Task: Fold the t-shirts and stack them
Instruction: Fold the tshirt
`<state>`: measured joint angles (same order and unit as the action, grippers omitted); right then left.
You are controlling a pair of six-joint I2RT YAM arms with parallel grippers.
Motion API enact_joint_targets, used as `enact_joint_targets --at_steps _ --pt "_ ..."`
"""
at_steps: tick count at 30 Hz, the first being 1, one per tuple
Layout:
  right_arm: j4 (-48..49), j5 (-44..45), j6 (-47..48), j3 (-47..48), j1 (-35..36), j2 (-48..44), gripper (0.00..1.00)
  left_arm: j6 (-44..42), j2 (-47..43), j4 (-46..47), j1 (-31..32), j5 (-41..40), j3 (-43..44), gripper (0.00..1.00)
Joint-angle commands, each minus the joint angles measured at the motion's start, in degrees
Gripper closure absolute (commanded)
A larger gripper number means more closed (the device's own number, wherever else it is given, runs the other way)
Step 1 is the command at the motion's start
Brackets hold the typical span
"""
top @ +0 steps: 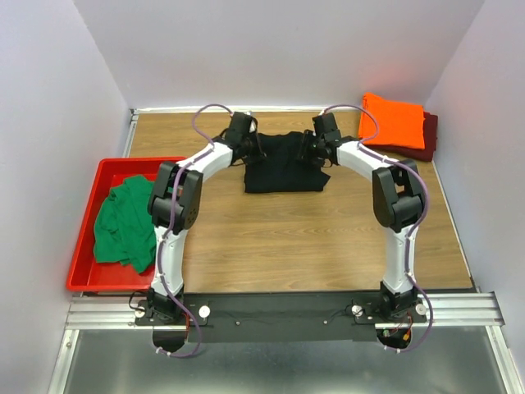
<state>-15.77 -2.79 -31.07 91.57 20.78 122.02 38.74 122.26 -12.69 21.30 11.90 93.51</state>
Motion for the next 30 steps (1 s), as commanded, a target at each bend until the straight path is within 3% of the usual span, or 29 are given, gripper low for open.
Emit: enact_joint_targets --at_steps 1,11,20,23,26,30 --pt "0.65 4.80 -1.01 -4.46 -0.30 -0.28 0.45 2.47 1.85 -2.69 2.25 -5.22 -3.50 0.97" --pt "1.53 6.04 -3.12 -25.81 0.76 -12.84 0.48 8.02 -10.27 2.05 7.35 -5.40 -24.15 0.97" --pt "1.97 1.14 -2.86 -43.14 3.22 -32.79 0.48 9.95 -27.67 3.46 13.68 -2.85 -41.11 0.97" --pt "1.27 0.59 -2.77 -44.11 3.31 -37.90 0.46 8.46 -32.34 -0.04 13.51 -6.00 -40.09 0.96" --pt "0.48 4.70 -2.85 -41.66 3.13 -39.57 0.44 4.95 -33.84 -4.27 12.63 -10.91 -34.83 0.88" --pt "0.21 9.46 -2.24 -36.39 2.78 -34.84 0.45 1.26 -30.86 -7.17 9.99 -11.46 -28.84 0.87"
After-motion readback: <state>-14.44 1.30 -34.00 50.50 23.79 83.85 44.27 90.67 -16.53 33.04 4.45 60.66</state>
